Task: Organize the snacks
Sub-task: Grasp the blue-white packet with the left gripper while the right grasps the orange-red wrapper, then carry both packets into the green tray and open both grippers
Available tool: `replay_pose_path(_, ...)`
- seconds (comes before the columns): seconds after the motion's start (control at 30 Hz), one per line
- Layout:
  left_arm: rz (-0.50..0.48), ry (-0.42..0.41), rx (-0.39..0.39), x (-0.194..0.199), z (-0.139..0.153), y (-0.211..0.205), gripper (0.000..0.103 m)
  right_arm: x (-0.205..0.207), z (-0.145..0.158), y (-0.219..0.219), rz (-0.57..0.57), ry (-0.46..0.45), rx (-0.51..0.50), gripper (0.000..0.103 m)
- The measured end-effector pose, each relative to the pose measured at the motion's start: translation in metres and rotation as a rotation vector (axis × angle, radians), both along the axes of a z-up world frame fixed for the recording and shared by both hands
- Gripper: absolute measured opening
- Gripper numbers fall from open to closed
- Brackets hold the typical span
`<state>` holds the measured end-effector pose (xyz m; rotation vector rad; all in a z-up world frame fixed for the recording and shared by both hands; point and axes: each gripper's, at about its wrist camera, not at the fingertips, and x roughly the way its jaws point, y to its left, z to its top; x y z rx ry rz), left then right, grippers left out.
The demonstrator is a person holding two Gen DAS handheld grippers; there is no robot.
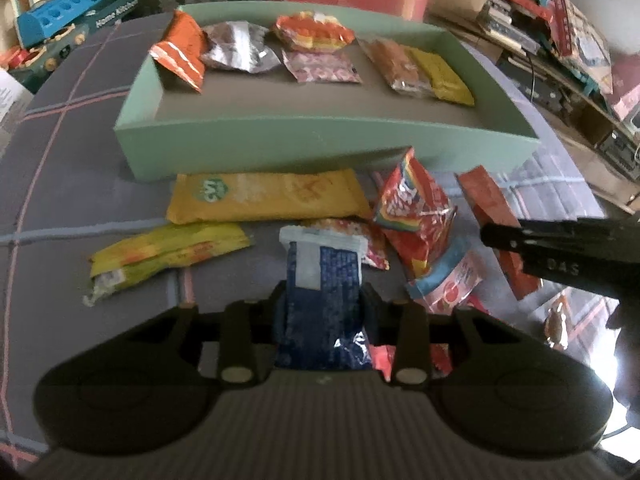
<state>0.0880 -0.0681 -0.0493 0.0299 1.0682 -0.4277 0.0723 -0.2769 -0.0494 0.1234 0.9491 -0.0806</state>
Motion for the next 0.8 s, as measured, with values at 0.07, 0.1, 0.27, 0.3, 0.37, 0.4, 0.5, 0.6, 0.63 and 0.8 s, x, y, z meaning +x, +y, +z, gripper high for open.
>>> replay_pose_path(0.07,0.011,-0.005,-0.014,-0.001,0.006,0.005,0.036,-0.003,0.006,-0.006,-0.019,-0.01,0.022,0.032)
replay_pose_path(0.1,0.016,-0.008,-0.021,-0.001,0.009,0.007,0.036,-0.005,0.01,-0.008,-0.03,-0.017,0.037,0.032)
replay_pose_path(0.27,0.017,-0.056,-0.07,0.001,0.035,0.015,0.036,-0.009,0.04,-0.022,-0.061,-0.061,0.095,0.032)
replay_pose_path(0.3,0.018,-0.063,-0.082,0.003,0.041,0.017,0.036,-0.006,0.045,-0.024,-0.062,-0.07,0.104,0.032)
replay_pose_path(0.37,0.021,-0.083,-0.108,0.011,0.053,0.018,0.036,0.001,0.055,-0.027,-0.064,-0.086,0.127,0.032)
replay_pose_path(0.4,0.023,-0.098,-0.111,0.015,0.059,0.017,0.036,0.005,0.06,-0.028,-0.065,-0.093,0.135,0.033)
replay_pose_path(0.5,0.039,-0.143,-0.112,0.039,0.073,0.015,0.036,0.026,0.074,-0.032,-0.066,-0.11,0.159,0.032)
replay_pose_path(0.6,0.063,-0.133,-0.128,0.07,0.076,0.014,0.036,0.055,0.083,-0.036,-0.073,-0.118,0.177,0.032)
replay_pose_path(0.63,0.072,-0.125,-0.131,0.081,0.075,0.013,0.036,0.067,0.084,-0.036,-0.077,-0.116,0.185,0.032)
replay_pose_path(0.8,0.091,-0.088,-0.105,0.126,0.059,0.006,0.036,0.126,0.076,-0.033,-0.091,-0.099,0.196,0.033)
